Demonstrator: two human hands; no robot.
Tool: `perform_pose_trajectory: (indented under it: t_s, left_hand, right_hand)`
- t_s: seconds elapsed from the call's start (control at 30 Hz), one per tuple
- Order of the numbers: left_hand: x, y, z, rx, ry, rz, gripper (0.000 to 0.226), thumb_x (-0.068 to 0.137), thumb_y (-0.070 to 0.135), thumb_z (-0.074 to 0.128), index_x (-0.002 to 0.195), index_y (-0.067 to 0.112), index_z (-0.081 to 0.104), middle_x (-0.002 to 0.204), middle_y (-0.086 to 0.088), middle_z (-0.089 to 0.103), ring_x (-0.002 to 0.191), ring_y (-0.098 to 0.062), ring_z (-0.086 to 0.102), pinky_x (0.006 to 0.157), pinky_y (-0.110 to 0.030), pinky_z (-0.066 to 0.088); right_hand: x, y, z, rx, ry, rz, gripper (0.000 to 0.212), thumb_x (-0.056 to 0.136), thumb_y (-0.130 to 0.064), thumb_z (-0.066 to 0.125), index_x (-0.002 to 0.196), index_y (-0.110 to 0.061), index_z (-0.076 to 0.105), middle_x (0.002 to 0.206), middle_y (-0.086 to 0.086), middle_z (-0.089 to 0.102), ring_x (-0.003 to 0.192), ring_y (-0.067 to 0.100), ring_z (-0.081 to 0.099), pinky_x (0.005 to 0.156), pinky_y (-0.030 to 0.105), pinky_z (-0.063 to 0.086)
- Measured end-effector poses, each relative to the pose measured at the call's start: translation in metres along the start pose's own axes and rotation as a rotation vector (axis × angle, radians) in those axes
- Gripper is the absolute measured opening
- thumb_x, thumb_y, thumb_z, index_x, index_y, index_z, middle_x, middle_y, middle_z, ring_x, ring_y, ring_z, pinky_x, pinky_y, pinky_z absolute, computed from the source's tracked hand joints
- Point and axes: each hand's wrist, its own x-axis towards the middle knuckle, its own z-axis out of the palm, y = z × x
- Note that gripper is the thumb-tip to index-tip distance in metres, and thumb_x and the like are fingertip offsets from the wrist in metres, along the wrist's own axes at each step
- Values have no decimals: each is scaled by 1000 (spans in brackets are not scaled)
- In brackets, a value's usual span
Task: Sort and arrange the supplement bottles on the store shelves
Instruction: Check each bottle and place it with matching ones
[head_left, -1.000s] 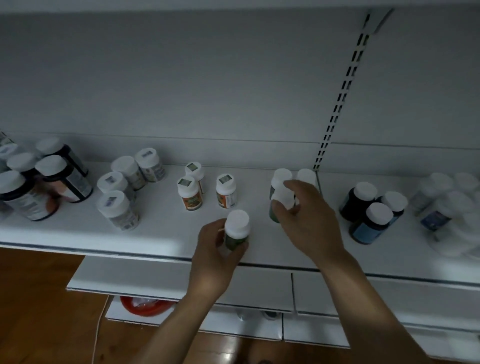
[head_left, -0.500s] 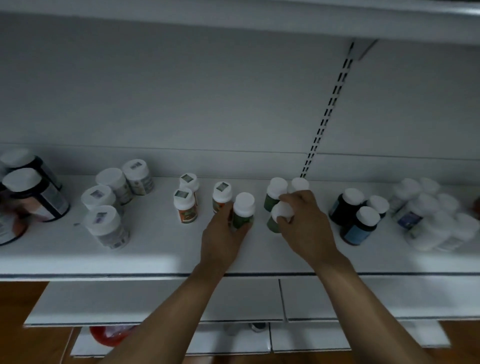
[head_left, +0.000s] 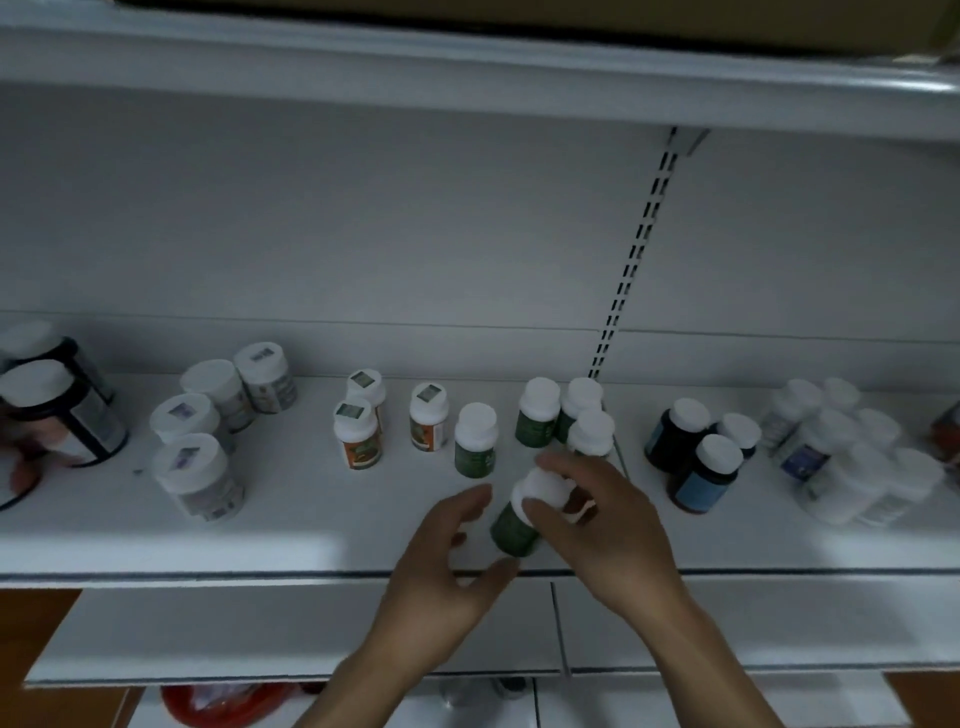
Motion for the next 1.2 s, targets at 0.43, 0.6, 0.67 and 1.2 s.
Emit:
perform_pose_trajectory:
  t_s: [0.43, 0.6, 0.67, 1.2]
  left_hand:
    - [8, 52, 20, -171, 73, 199, 74, 70, 0, 84, 112, 57, 59, 115, 31, 63, 110, 8, 57, 86, -16, 51]
    - [8, 66, 25, -228, 74, 251, 70, 66, 15, 81, 111, 63, 56, 119, 31, 61, 112, 9, 56, 85, -51, 57]
    - [9, 67, 26, -213, 77, 263, 71, 67, 14, 80, 111, 65, 55, 119, 34, 59, 111, 11, 55, 85, -51, 57]
    - [8, 62, 19, -461, 251, 345, 61, 61, 22, 82, 115, 41, 61, 121, 3, 65, 116, -20, 60, 99, -34, 49]
  right_hand:
    - [-11, -22, -30, 69, 57, -444, 51, 75, -42, 73, 124, -30, 60, 123, -18, 59, 116, 7, 56, 90, 33, 51]
    - [-10, -22, -43, 39, 120, -519, 52, 74, -39, 76, 122, -20, 65, 120, -11, 62, 113, 7, 58, 92, 24, 47]
    - [-9, -22, -44, 45, 121, -510, 52, 74, -41, 75, 121, -21, 65, 119, -12, 62, 112, 4, 58, 91, 20, 46]
    - [2, -3, -23, 1113, -339, 231, 65, 47, -51, 89, 104, -22, 75, 105, 9, 72, 85, 19, 68, 64, 29, 55]
